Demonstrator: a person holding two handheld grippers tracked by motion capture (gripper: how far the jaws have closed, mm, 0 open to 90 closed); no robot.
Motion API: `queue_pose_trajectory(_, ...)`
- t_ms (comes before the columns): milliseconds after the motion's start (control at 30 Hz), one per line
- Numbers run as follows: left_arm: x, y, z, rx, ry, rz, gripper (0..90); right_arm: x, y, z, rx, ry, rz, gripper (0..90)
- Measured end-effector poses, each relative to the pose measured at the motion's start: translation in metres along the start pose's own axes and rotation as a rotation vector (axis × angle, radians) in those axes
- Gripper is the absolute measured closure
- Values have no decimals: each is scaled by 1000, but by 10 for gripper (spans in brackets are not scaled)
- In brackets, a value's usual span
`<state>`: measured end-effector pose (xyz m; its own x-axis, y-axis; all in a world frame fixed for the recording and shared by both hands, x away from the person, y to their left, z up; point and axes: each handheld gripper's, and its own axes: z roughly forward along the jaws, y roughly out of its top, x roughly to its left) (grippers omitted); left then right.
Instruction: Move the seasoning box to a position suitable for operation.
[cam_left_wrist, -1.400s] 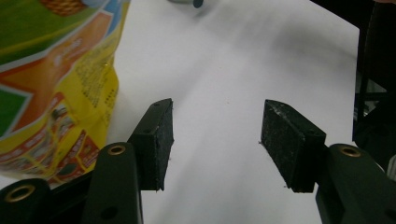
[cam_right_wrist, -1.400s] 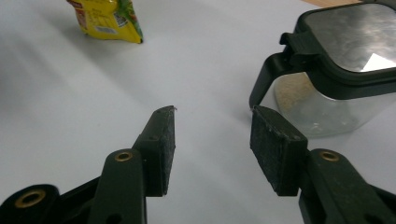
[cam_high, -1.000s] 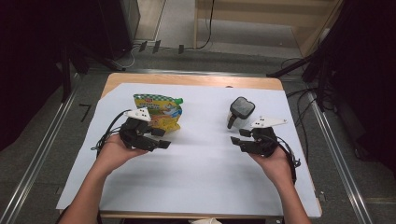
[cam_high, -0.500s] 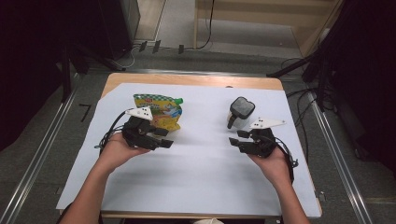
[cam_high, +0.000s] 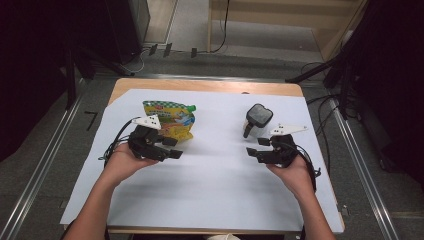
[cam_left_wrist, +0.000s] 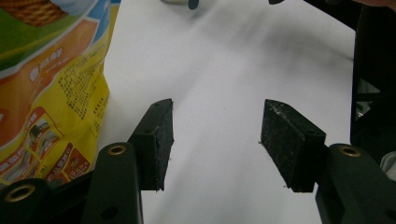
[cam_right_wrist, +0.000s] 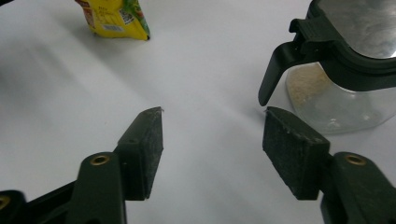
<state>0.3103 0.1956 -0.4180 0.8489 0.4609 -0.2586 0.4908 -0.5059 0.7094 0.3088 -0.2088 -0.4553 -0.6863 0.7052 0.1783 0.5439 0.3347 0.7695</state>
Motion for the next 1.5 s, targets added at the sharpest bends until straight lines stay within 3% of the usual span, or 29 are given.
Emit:
queue_pose_trajectory(300,-4,1,5,12,-17,17,443,-6,-1,-5,-15,-32,-9,425)
queue_pose_trajectory(567,-8,-1,3,20,1,16,440,-9,-3,-7,-14,-62,-32,436)
queue_pose_trajectory(800,-10,1,5,19,-8,30,440,-26,-7,-9,-31,-102,6,413)
queue_pose_trajectory(1133,-12,3,4,16,-6,31,441,-48,-2,-4,-39,-112,67,377)
queue_pose_trajectory(1233,-13,3,6,24,-11,37,441,-58,0,-4,-16,-128,73,363)
queue_pose_trajectory(1500,-15,4,9,32,-21,51,441,-76,8,7,-9,-108,81,307)
